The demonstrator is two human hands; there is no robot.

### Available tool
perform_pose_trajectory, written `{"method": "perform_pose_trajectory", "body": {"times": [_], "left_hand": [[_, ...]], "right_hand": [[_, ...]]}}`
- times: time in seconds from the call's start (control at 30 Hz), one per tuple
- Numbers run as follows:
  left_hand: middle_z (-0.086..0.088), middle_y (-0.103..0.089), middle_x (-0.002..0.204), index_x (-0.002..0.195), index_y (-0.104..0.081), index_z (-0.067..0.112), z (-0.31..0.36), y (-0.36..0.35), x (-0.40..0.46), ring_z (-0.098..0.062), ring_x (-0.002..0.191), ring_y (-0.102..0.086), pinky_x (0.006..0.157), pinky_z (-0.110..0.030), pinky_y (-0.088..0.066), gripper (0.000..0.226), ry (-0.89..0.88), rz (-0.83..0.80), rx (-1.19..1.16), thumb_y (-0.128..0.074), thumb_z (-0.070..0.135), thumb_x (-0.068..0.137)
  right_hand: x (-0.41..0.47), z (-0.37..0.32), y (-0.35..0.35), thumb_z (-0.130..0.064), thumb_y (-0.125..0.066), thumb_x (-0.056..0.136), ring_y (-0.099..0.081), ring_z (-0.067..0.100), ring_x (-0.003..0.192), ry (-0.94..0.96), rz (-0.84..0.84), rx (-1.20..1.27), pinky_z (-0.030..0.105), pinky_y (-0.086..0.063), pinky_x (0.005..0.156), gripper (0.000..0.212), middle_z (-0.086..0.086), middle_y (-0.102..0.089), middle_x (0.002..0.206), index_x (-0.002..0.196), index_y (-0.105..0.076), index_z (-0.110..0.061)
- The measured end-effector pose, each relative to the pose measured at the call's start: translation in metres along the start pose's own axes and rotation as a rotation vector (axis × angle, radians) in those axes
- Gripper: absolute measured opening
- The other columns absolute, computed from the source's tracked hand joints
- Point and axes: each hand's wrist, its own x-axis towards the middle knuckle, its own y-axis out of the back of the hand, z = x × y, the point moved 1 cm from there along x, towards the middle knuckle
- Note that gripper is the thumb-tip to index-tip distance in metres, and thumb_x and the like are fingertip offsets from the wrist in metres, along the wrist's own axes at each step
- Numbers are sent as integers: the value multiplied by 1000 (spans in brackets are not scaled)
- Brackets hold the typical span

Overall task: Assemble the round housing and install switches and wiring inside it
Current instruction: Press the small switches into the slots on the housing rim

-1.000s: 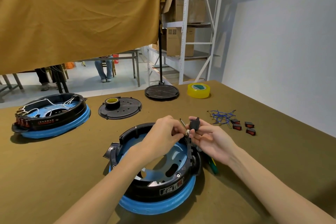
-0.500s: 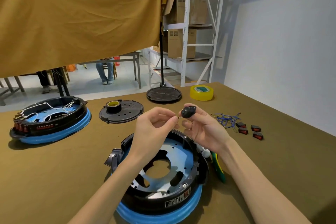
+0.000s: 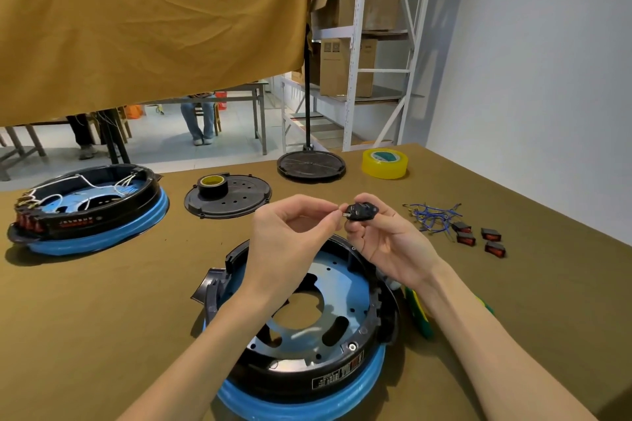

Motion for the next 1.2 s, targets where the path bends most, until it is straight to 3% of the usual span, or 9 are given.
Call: {"method": "perform_pose_trajectory", "body": {"times": [0.13, 0.23, 0.43, 0.53, 0.6, 0.7, 0.87, 1.1, 1.2], "left_hand": [[6, -80, 83, 92, -81, 21, 2, 0, -2, -14, 76, -78, 70, -21, -61, 12, -25, 15, 38, -82, 11, 85], [6, -80, 83, 92, -81, 22, 2, 0, -2, -15, 77, -78, 71, -24, -62, 13, -32, 23, 43, -82, 11, 86], [7, -80, 84, 93, -81, 19, 2, 0, -4, -13, 77, -78, 71, -25, -63, 11, -49, 17, 94, -81, 10, 87], [9, -79, 84, 95, -81, 17, 1, 0, -4, -10, 76, -77, 71, -23, -62, 10, -78, -10, 145, -81, 10, 87], [9, -80, 85, 96, -81, 17, -1, 0, -5, -10, 77, -77, 72, -24, -62, 12, -73, -16, 155, -81, 10, 87], [6, -80, 87, 98, -81, 15, -3, 2, -3, -13, 79, -78, 75, -27, -63, 13, -23, -17, 108, -81, 9, 87], [4, -81, 91, 100, -81, 15, -3, 4, -1, -15, 86, -79, 78, -19, -60, 18, 35, -58, -21, -78, 3, 87], [2, -81, 92, 98, -81, 20, -1, 3, -1, -15, 88, -78, 78, -18, -58, 21, 90, -86, -69, -75, 2, 89], [2, -81, 90, 96, -81, 20, -1, 4, -2, -14, 85, -78, 75, -17, -58, 21, 113, -85, -66, -75, 1, 89]], "right_hand": [[-1, 0, -2, 0, -90, 68, -69, 20, 75, 11, 19, -12, 27, -60, 75, 30, 19, -73, 102, 95, -79, -8], [-2, -1, -4, 1, -77, 77, -70, 20, 77, 17, 32, -25, 26, -60, 75, 19, 19, -74, 103, 92, -80, -10], [-3, 0, -6, -3, -94, 62, -73, 23, 81, 16, 46, -69, 28, -61, 75, 32, 18, -75, 99, 91, -81, -9], [-4, -1, -8, 0, -77, 80, -73, 25, 92, 29, 29, -125, 27, -60, 79, 18, 16, -76, 101, 94, -82, -10], [-4, -1, -8, 1, -66, 85, -72, 26, 97, 46, 38, -169, 28, -60, 82, 22, 15, -76, 103, 96, -82, -10], [-5, -1, -10, -2, -68, 82, -73, 25, 98, 61, 40, -194, 28, -60, 82, 23, 15, -76, 104, 98, -82, -9], [-7, -4, -10, 2, -64, 86, -73, 24, 90, 62, 65, -153, 27, -60, 77, 25, 16, -76, 103, 99, -82, -9], [-8, -3, -12, -3, -87, 72, -75, 25, 93, 43, 30, -158, 27, -61, 79, 27, 16, -77, 103, 98, -82, -9], [-10, -3, -14, -2, -84, 72, -74, 25, 98, 46, 27, -178, 27, -61, 80, 23, 15, -77, 102, 94, -82, -9]]}}
